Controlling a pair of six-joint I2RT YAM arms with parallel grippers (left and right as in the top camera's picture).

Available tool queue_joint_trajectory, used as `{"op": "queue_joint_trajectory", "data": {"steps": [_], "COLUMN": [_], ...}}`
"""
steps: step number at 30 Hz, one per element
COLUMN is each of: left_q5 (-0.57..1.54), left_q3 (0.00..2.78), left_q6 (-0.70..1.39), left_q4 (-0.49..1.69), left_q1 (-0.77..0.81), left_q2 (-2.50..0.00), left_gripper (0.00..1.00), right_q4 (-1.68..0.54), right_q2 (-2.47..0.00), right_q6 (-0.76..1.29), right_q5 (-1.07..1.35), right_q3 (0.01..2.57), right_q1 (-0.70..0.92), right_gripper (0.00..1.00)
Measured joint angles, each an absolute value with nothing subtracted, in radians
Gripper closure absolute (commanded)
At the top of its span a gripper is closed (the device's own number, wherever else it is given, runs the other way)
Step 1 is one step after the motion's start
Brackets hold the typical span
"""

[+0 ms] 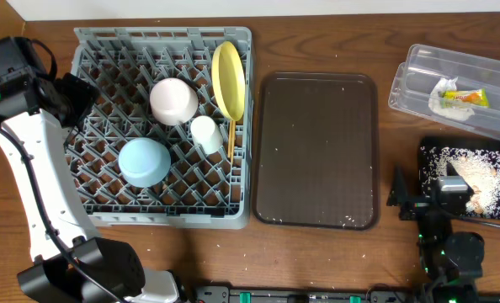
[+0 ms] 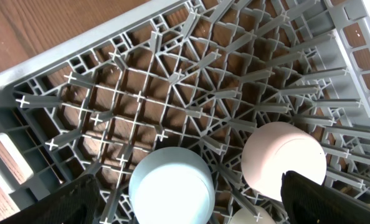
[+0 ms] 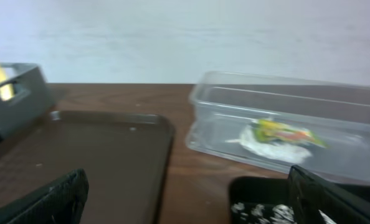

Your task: Sort waste into correct bins and load items into the dishwasher

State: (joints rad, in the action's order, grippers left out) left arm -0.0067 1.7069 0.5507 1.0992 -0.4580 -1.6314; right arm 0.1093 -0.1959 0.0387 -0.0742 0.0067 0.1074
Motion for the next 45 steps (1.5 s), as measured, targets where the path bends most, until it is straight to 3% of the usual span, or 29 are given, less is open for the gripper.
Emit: {"op": "queue_joint_trajectory", "data": {"steps": [6, 28, 45], "left_q5": [-0.006, -0.006, -0.006], "left_q3": [1.707, 1.707, 1.707], "left_q6": [0.551, 0.551, 0.551], "left_q4": [1.099, 1.099, 1.099], "left_q1": [-0.458, -0.458, -0.458], "left_q2": [-1.631, -1.631, -1.631], "left_gripper": [0.07, 0.07, 0.06], "right_q4": [-0.065, -0.070, -0.070], "right_q2": [-0.067, -0.015, -0.015], "right_q6": [0.038, -0.130, -0.101], "right_q5": [-0.074, -0.033, -0.029], "right_q3": [0.006, 0.007, 0.007], "right_q1": [0.045, -0.010, -0.010], "right_gripper": [0.01, 0.01, 0.01]}}
